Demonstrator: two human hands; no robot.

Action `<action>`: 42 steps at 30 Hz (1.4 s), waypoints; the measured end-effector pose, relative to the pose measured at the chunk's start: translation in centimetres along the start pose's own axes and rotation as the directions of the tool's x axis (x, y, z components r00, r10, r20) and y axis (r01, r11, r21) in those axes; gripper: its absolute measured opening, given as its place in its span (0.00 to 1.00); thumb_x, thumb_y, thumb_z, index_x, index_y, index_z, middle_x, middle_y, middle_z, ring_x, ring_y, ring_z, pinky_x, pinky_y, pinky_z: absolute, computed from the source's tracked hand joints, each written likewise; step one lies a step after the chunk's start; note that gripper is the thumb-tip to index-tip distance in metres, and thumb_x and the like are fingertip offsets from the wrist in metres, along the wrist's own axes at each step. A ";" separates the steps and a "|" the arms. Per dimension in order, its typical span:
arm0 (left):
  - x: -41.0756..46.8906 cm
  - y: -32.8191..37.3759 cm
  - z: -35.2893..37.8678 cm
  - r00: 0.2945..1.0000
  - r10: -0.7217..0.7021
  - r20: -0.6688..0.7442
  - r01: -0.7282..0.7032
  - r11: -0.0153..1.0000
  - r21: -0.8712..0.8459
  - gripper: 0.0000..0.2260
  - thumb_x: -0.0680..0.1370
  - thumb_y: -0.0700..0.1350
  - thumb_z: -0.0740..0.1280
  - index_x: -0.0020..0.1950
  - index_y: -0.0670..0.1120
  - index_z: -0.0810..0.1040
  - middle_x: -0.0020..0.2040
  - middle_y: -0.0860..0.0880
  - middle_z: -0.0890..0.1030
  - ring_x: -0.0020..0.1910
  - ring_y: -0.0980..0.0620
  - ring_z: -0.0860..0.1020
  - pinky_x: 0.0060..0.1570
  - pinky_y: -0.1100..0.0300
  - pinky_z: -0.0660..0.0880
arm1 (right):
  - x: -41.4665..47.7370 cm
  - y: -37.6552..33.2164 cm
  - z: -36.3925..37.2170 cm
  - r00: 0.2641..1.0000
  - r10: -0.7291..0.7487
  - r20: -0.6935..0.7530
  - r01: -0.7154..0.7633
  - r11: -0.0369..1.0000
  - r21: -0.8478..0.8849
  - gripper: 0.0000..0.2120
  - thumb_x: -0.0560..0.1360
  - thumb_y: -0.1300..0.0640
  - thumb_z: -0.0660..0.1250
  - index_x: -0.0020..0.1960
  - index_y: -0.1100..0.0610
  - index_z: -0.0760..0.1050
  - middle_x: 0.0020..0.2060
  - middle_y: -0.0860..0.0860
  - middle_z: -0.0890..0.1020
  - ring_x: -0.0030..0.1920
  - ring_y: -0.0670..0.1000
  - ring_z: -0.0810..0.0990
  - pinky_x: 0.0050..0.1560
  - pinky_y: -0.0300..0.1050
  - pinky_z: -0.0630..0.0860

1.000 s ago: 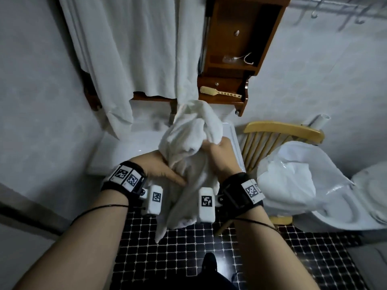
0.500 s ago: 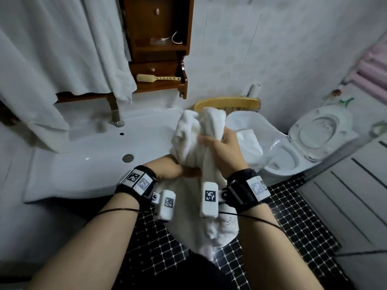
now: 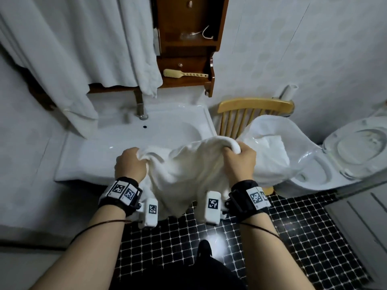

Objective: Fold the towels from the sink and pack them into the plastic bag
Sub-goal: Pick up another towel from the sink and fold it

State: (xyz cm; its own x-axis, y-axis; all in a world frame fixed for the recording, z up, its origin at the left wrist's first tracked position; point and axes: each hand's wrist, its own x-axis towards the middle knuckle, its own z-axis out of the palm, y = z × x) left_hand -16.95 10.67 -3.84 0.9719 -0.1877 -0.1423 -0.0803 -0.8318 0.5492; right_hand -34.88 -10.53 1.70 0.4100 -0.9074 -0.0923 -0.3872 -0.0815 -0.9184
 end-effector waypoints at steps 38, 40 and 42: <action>0.3 -7.0 -2.3 0.989 -0.087 0.122 0.088 0.996 0.002 0.10 0.78 0.35 0.59 0.44 0.46 0.77 0.48 0.39 0.82 0.55 0.33 0.80 0.53 0.47 0.77 | 1.6 -4.5 9.7 0.990 -0.133 -0.039 0.139 0.950 0.281 0.06 0.75 0.62 0.70 0.47 0.53 0.75 0.41 0.48 0.79 0.40 0.47 0.77 0.48 0.49 0.77; 0.4 -6.1 -2.9 0.993 -0.107 0.050 0.112 0.988 -0.104 0.13 0.80 0.35 0.59 0.58 0.40 0.81 0.58 0.37 0.83 0.61 0.33 0.79 0.59 0.48 0.76 | 1.7 -4.6 9.7 0.994 -0.066 0.089 0.042 0.966 0.256 0.21 0.75 0.59 0.73 0.65 0.55 0.70 0.48 0.49 0.79 0.45 0.47 0.79 0.52 0.47 0.80; 0.6 -4.7 -3.8 0.992 -0.112 0.062 0.123 0.969 -0.213 0.10 0.79 0.41 0.61 0.51 0.39 0.82 0.51 0.41 0.84 0.55 0.36 0.80 0.53 0.50 0.76 | 1.3 -4.4 9.9 0.969 -0.089 0.233 0.060 0.990 0.127 0.29 0.75 0.55 0.73 0.72 0.50 0.65 0.51 0.49 0.79 0.46 0.48 0.82 0.55 0.50 0.82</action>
State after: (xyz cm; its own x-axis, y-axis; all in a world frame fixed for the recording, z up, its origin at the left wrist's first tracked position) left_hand -15.18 16.46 -3.34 0.9590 -0.1254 -0.2542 0.0891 -0.7181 0.6902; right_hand -24.50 -7.31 1.81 0.6235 -0.7757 -0.0974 -0.2538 -0.0829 -0.9637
